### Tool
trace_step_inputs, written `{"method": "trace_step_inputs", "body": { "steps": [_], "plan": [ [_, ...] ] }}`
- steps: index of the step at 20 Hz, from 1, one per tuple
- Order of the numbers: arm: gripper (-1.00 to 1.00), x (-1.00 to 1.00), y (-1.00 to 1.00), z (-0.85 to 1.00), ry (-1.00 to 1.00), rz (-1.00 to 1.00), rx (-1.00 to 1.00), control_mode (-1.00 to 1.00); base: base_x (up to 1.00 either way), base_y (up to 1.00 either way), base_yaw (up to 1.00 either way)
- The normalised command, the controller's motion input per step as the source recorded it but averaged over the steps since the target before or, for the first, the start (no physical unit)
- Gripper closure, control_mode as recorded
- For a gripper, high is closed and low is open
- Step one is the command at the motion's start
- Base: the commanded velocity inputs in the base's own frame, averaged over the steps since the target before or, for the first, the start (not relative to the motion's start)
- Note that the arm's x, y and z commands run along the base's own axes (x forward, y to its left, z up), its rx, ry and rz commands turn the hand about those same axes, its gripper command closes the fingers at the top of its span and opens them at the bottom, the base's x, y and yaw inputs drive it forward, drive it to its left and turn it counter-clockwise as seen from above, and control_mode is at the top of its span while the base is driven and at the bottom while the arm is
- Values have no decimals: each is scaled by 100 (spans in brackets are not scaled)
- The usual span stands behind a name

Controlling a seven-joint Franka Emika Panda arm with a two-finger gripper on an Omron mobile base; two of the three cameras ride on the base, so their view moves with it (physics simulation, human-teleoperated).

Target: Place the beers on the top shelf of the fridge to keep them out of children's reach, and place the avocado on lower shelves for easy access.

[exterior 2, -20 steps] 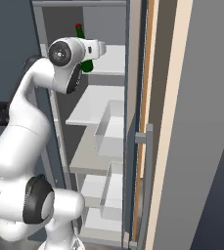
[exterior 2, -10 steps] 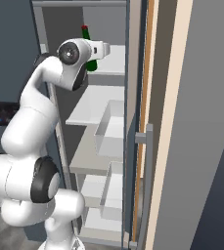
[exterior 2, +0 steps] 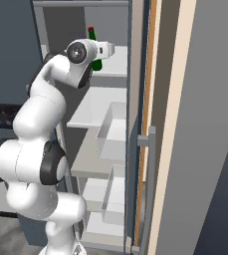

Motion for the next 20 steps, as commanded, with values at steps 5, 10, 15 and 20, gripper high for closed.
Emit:
{"method": "trace_step_inputs", "body": {
  "steps": [5, 10, 15, 20],
  "plan": [
    [100, 51, -7, -12, 0, 0, 0, -100, 0, 0, 0],
    [100, 51, -18, -10, 0, 0, 0, -100, 0, 0, 0],
    [100, 50, -18, -6, 0, 0, 0, -100, 0, 0, 0],
    [100, 48, -24, -3, 0, 0, 0, -100, 0, 0, 0]
  ]
}}
